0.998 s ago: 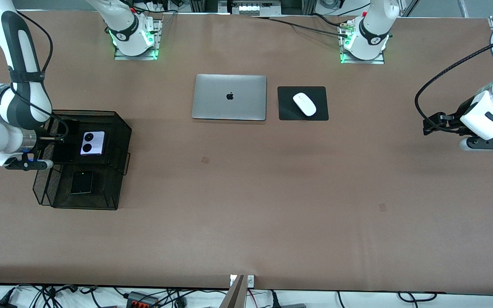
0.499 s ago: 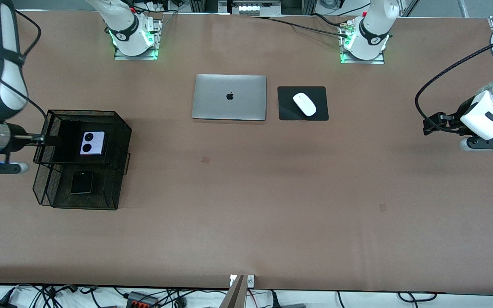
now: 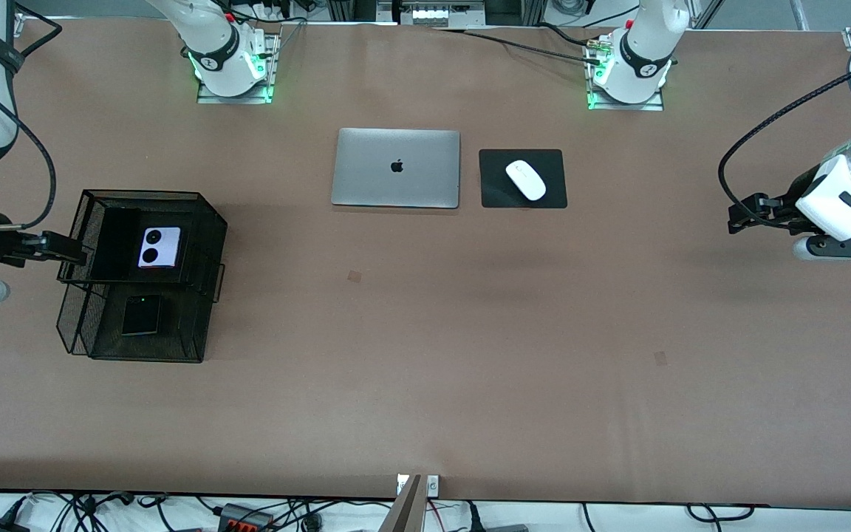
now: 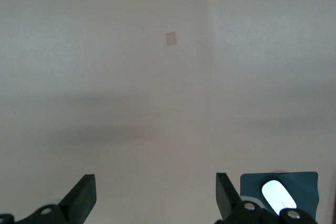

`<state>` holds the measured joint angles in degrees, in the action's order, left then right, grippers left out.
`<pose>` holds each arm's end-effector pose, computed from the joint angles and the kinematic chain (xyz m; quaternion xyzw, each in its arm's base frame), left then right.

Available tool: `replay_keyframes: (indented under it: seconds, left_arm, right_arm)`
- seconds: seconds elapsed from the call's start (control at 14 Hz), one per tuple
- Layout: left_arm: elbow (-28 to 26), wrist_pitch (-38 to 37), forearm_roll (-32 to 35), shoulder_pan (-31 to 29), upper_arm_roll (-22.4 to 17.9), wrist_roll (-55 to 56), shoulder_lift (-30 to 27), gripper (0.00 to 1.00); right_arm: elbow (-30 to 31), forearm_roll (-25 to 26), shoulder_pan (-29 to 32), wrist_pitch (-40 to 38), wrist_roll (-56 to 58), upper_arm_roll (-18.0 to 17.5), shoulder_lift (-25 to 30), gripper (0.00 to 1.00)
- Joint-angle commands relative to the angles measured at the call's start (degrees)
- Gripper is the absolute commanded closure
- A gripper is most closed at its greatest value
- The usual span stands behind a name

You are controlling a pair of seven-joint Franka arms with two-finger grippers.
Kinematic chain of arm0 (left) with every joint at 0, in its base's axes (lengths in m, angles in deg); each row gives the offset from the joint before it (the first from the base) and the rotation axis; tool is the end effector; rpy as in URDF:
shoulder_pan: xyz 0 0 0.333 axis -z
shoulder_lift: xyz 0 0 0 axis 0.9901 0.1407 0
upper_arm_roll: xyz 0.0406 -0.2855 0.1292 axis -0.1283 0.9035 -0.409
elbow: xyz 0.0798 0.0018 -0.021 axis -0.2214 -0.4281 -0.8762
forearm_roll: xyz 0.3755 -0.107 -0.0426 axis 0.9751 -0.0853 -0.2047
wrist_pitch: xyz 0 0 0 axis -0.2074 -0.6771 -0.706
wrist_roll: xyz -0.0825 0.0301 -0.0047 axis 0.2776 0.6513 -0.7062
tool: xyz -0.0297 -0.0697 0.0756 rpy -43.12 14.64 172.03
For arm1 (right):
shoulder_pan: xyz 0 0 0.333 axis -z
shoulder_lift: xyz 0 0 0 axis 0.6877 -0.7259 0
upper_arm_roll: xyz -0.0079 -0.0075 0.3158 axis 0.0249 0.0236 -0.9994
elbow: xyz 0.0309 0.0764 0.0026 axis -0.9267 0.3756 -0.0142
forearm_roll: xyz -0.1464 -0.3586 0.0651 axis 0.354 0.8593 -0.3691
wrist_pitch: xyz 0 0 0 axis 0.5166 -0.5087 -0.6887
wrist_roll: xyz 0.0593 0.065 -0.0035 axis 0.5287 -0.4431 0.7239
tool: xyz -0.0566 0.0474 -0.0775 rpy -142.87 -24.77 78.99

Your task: Place phones with both arms

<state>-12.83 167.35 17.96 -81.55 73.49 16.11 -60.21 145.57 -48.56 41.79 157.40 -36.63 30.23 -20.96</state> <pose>0.5878 0.0001 0.5306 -0.9996 0.0062 0.0284 0.0053 0.6532 -0.0369 0.5223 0.9995 0.0026 -0.0280 0.0156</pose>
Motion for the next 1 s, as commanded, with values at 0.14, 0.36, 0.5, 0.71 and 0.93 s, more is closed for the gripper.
replay_keyframes:
  seconds: [0.14,0.36,0.5,0.71,0.93]
  left_arm:
    - [1.5,-0.4,-1.4,-0.2,0.0,-1.7,0.3,0.0]
    - [-0.6,0.8,-1.5,-0.4,-0.1,-1.8,-0.8,0.0]
    - [-5.0,4.6,-1.5,-1.2,0.0,-1.8,-2.9,0.0]
    - [-4.5,6.7,-0.9,-0.9,0.3,-1.1,-3.3,0.0]
    - [-0.3,2.9,-1.4,-1.4,2.1,-0.6,-2.7,0.0]
  right_arm:
    - [-0.9,-0.9,-0.1,-1.4,-1.9,-0.2,3.0,0.0]
    - [0.8,-0.9,-0.2,-1.3,-2.7,-0.4,4.7,0.0]
    - [4.7,-0.8,0.5,1.2,-2.9,-2.1,7.1,0.0]
    - [12.3,-0.5,0.4,4.3,-2.9,-2.1,11.9,0.0]
    - [15.1,-0.1,0.3,4.1,-2.9,-2.1,14.1,0.0]
